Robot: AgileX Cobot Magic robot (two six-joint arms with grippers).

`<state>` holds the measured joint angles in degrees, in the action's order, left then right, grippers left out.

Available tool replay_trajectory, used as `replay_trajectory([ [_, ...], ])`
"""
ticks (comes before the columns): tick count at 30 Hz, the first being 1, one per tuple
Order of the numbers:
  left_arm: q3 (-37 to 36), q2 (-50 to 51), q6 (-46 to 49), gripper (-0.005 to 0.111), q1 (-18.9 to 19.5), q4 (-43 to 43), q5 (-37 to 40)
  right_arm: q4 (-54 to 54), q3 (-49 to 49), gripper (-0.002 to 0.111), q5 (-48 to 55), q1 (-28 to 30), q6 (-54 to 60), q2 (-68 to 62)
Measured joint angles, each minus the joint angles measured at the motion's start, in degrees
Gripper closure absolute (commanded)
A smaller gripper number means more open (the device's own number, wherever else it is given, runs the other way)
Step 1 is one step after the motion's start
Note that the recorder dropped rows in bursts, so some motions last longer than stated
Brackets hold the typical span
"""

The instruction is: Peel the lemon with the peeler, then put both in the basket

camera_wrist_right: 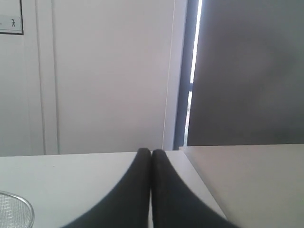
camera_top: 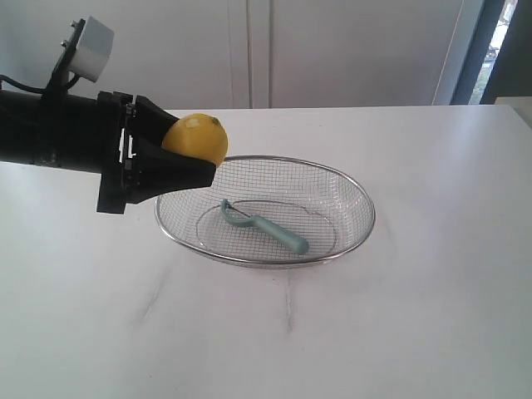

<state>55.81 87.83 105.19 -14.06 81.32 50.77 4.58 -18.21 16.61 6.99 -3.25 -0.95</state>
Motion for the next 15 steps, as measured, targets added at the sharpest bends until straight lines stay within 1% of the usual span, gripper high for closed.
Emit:
replay_trajectory([
  [15,0.00,0.00,0.00,0.107,0.00,0.00,0.00,0.00,17.50,0.108,0.51,0.05,0.00,0.67],
])
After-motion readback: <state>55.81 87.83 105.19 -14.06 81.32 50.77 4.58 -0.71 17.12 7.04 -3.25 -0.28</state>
